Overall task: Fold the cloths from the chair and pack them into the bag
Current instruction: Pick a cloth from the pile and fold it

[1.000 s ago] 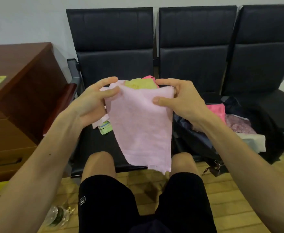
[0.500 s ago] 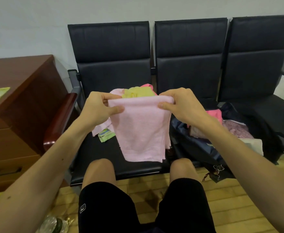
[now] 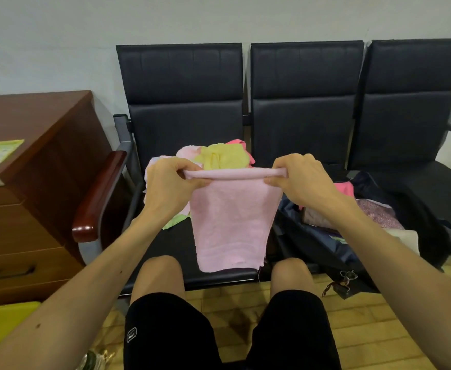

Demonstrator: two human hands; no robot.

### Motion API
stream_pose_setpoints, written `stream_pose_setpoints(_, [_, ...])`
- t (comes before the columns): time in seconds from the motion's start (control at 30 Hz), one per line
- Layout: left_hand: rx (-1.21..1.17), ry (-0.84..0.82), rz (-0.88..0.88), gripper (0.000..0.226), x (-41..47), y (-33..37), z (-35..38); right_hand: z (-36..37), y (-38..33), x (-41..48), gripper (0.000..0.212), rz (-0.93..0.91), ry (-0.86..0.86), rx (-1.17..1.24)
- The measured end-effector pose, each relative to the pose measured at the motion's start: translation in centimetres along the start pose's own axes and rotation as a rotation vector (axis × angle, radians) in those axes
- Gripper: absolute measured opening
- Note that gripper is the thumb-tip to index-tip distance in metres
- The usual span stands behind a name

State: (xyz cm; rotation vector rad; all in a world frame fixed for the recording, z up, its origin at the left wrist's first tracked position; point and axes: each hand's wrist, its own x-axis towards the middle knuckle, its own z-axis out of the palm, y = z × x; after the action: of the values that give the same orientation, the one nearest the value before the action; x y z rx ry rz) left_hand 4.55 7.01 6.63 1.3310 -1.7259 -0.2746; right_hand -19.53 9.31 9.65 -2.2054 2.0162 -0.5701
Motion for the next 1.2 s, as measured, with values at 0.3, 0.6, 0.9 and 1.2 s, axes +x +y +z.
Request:
stream_pose_setpoints(0.3, [-0.382, -0.259, -0.044, 0.008, -0.9, -0.1, -0.5, 1.1, 3.3, -1.2, 0.022, -0.003, -0.338, 0.671])
stream_pose_setpoints(0.6, [-0.374, -0.041, -0.132, 0.006, 0.6, 0.8, 1.1, 10.1, -0.9, -7.2, 0.014, 0.340, -0.496, 1.490])
stream_pose_setpoints(0.9, [-1.219, -0.293, -1.082, 0.049, -4.4, -2.3, 2.6, 8.9, -3.5, -8.2, 0.039, 0.443, -0.367, 1.695])
stream_pose_setpoints(1.2, [-1.761, -0.542, -1.031, 0.094, -11.0, -3.8, 5.2, 9.7, -3.1, -7.9, 0.058, 0.646, -0.237, 1.830])
